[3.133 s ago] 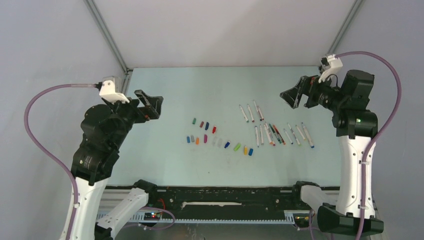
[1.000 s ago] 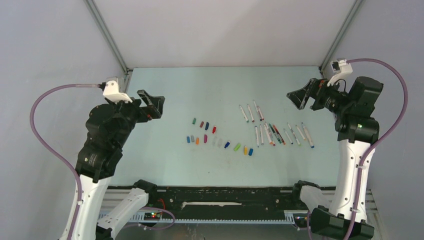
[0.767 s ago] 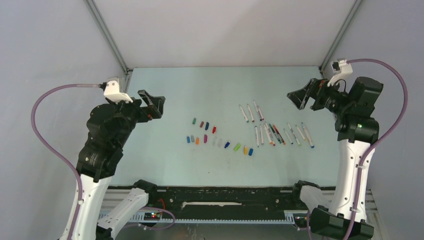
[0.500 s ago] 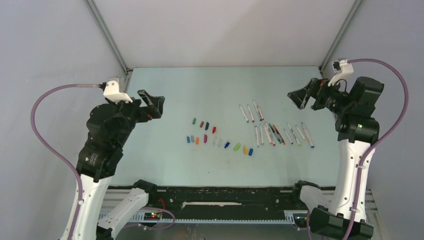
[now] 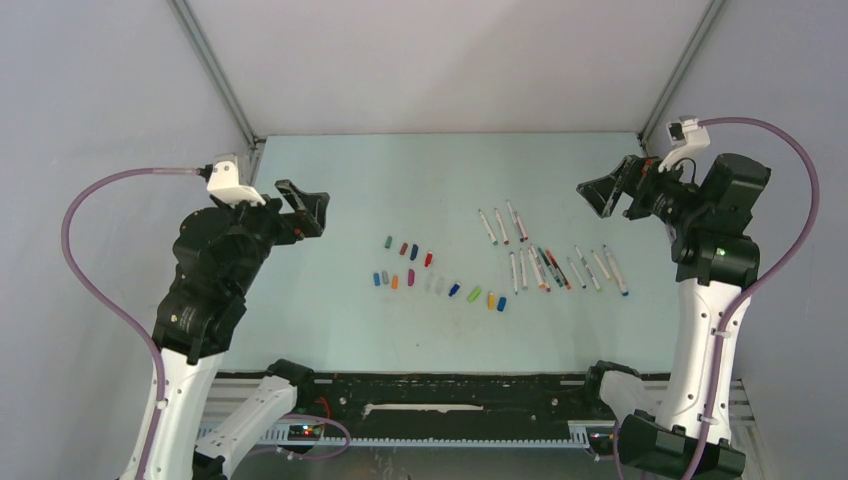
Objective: Open the pen caps
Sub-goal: Reset both arms
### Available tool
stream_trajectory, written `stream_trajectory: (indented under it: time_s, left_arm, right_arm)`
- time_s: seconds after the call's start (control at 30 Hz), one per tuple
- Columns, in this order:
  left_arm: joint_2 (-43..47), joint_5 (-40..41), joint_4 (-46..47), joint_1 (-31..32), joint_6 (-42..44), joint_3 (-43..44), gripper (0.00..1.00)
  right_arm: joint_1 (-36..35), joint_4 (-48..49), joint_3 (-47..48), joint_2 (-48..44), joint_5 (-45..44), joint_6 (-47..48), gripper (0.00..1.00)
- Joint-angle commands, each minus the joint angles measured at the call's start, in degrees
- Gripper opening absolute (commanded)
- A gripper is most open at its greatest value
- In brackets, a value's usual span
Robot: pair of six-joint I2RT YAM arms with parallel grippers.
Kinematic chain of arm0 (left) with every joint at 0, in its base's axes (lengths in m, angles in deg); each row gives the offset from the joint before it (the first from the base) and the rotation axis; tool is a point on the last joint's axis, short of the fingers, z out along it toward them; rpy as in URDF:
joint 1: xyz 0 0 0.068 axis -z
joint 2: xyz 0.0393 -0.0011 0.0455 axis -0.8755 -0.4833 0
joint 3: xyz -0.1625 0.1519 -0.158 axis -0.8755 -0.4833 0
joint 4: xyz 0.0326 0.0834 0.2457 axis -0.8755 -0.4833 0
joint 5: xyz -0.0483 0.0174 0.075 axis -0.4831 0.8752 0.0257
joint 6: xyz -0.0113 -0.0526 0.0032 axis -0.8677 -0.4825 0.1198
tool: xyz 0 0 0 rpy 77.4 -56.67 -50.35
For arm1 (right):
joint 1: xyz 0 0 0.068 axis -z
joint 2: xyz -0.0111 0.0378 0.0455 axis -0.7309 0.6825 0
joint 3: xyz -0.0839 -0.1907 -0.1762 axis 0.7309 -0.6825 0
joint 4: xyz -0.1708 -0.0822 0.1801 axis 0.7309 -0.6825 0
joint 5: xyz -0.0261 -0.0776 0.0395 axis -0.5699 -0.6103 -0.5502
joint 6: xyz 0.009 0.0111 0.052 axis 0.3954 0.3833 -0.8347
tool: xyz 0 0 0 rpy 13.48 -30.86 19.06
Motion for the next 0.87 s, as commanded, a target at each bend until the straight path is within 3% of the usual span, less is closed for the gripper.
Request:
stream_trajectory:
  time_s: [0.0,0.83]
  left_arm:
    - [0.06,-0.3,2.41,-0.55,1.49,-1.02,1.0]
    - [-0.5,-0.93,2.56,-1.08,1.66,-0.67,1.0]
  right_arm:
    - [0.31,1.91,0.11,-0.83,0.87,-1.01,1.0]
    - [1.37,2.55,0.12,-0.47,1.92,-2.08,1.0]
